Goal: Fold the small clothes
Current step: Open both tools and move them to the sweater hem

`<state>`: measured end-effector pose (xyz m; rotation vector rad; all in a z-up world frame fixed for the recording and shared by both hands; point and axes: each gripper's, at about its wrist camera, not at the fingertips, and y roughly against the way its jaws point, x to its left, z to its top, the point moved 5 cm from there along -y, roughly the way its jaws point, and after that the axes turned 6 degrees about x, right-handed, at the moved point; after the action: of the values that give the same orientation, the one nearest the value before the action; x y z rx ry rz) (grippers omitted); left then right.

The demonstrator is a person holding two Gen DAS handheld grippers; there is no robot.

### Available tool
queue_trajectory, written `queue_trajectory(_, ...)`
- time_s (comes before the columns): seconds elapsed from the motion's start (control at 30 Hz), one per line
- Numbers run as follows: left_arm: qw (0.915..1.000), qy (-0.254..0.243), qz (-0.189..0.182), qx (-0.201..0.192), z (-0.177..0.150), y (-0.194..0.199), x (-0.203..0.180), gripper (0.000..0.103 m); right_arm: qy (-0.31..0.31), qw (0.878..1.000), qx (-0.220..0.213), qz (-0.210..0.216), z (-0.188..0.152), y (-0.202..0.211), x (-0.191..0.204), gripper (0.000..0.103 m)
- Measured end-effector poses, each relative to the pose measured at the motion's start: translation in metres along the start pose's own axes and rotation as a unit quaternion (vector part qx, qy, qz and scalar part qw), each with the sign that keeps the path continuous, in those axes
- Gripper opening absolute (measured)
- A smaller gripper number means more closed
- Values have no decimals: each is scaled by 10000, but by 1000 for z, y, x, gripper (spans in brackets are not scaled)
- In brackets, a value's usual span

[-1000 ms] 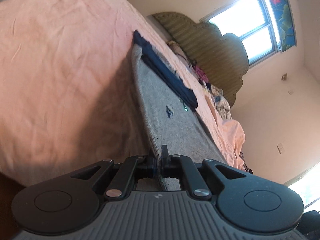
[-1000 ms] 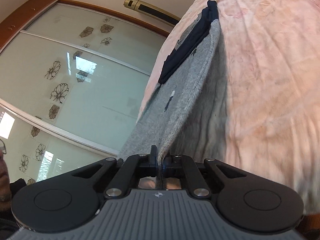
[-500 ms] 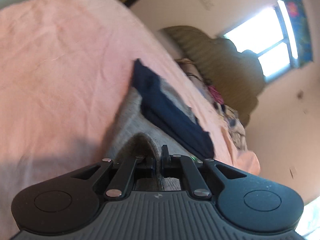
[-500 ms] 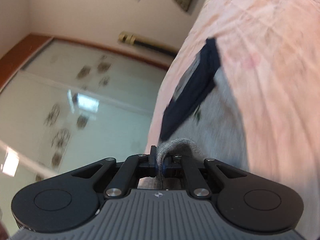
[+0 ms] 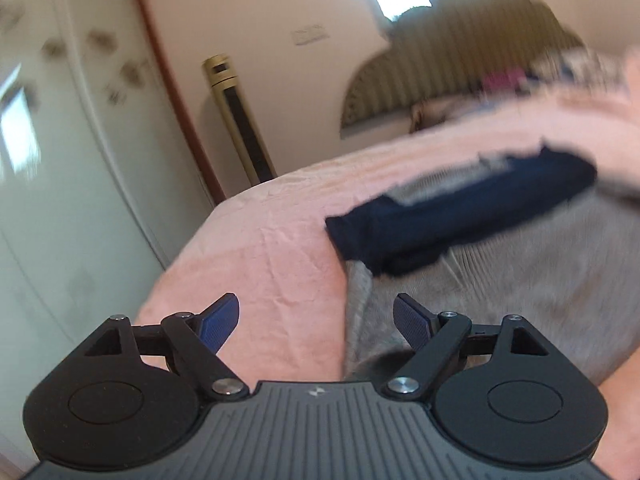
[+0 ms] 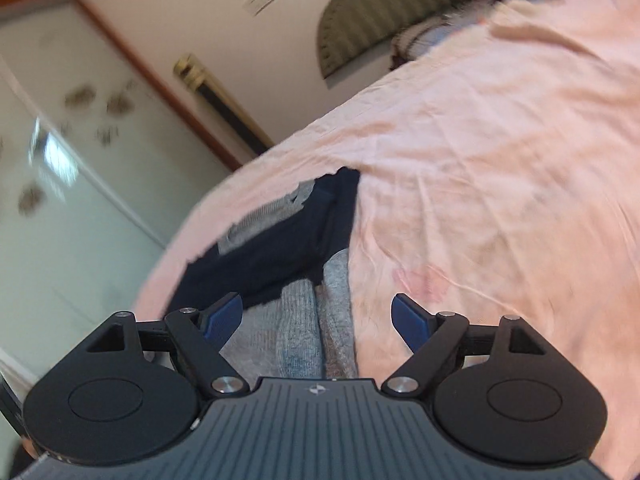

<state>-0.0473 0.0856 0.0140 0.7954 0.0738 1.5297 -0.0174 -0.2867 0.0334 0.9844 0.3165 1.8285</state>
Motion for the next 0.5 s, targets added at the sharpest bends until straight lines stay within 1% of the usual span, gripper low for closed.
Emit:
queue_trajectory(0.03, 9993, -364, 2, -1, -1, -1, -15, 85, 402, 9989, 88, -213, -2, -7, 14, 82)
queue_trajectory(0.07, 9978, -658, -75, -76, -3, 3, -30, 85, 896, 9949, 140, -450, -2, -10, 28, 82)
queue_trajectory(0.1, 9960, -836, -239, -209, -3, 9, -40, 85, 1389, 9881, 213, -629, -3, -20, 42, 82)
queue_trajectory(0.17, 9927, -917, -656, -430, 0, 23, -51, 85, 2116, 9721, 454, -901, -9, -36, 64, 78)
queue_trajectory(0.2, 9908, -964, -821, -486, 1, 29, -54, 85, 2339, 9653, 593, -1001, -12, -44, 71, 77)
queue_trajectory(0.23, 9886, -1100, -909, -471, 1, 30, -57, 85, 2494, 9598, 721, -1071, -15, -53, 74, 77)
queue_trajectory(0.3, 9855, -1478, -772, -310, -3, 24, -64, 85, 2615, 9528, 1050, -1130, -18, -70, 76, 77)
queue_trajectory(0.37, 9833, -1731, -560, 20, -9, 5, -64, 85, 2524, 9518, 1320, -1138, -20, -84, 69, 75)
queue_trajectory(0.4, 9839, -1707, -493, 178, -12, -6, -60, 85, 2416, 9543, 1369, -1104, -19, -87, 65, 75)
queue_trajectory(0.43, 9858, -1583, -479, 283, -13, -14, -54, 85, 2264, 9593, 1345, -1016, -16, -87, 61, 75)
queue_trajectory(0.5, 9902, -1194, -584, 438, -12, -23, -41, 85, 1850, 9709, 1254, -865, -9, -84, 52, 68)
